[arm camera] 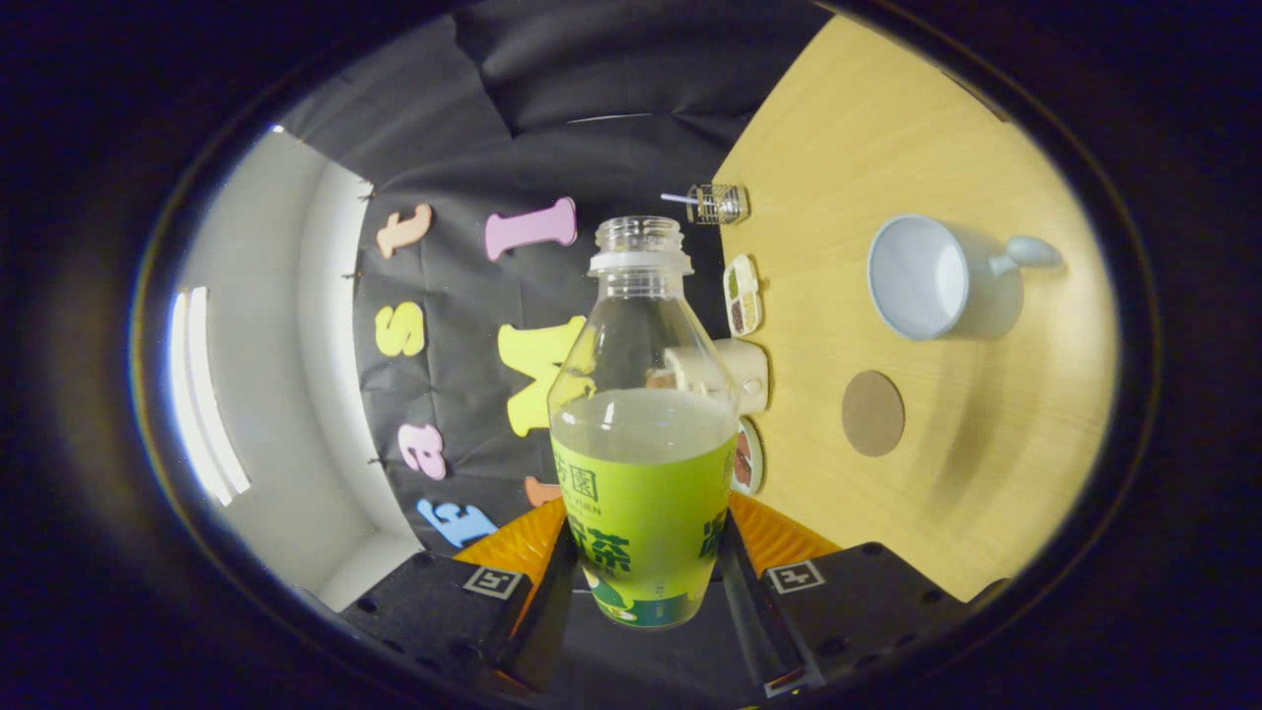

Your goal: Take the bottle from table, then pour the juice into the cup, finally place the bottle on the coaster

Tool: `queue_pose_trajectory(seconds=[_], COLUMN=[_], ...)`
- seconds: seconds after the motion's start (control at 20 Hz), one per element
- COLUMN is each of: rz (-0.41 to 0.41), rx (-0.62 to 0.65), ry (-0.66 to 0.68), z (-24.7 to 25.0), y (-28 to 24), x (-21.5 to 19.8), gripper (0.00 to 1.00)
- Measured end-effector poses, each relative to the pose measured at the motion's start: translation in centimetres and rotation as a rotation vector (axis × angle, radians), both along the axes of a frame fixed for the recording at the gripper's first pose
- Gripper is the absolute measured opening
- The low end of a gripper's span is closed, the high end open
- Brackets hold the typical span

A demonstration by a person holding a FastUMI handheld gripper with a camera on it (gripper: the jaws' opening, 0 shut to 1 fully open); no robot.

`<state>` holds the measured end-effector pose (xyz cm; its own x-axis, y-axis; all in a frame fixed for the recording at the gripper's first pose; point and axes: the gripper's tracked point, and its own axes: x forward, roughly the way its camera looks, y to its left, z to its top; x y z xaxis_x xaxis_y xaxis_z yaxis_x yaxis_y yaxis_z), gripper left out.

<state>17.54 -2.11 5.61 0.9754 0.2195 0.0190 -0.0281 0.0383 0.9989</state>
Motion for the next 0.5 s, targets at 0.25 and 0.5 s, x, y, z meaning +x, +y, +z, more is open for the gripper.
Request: queue_pose_trajectory(seconds=[0.25, 0.5], rz=[0.046, 0.08], rx=[-0.333, -0.538], ry=[0.0, 0.007], z=[-1.5, -3.8], y=[2.8, 5.1], x=[-0.3, -0.4], gripper=[0.75, 0.76])
